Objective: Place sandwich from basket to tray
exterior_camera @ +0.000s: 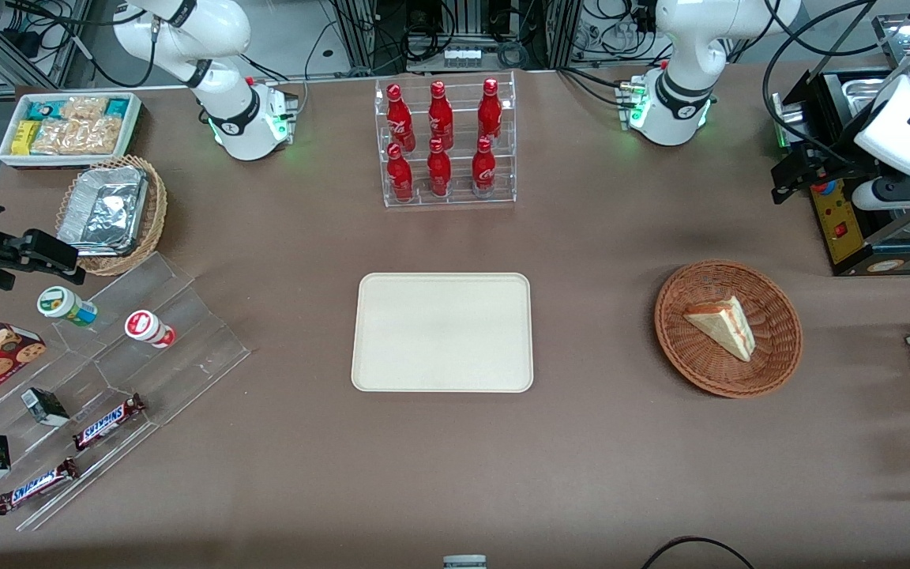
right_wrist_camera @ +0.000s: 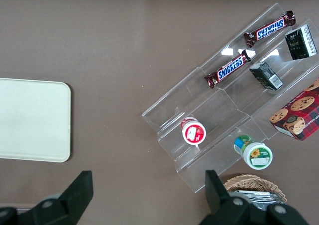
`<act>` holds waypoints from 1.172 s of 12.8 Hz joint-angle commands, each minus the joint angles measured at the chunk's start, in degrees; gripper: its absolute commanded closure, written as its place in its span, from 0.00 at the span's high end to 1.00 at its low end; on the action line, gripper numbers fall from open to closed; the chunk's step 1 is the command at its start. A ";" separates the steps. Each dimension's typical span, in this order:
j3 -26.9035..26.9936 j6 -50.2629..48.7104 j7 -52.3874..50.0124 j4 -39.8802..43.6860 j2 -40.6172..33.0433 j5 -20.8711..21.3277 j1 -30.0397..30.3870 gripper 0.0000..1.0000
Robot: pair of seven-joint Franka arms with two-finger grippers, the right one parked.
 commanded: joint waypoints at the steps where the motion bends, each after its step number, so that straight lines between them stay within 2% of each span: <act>1: 0.09 -1.37 0.79 1.16 0.06 -0.12 -0.18 1.00; 7: 0.70 -0.40 -0.43 1.16 2.69 0.50 1.04 1.00; 13: 1.23 3.72 -2.55 -0.06 8.32 0.68 8.33 1.00; 15: 1.23 5.65 -5.17 -2.08 9.73 0.76 8.87 1.00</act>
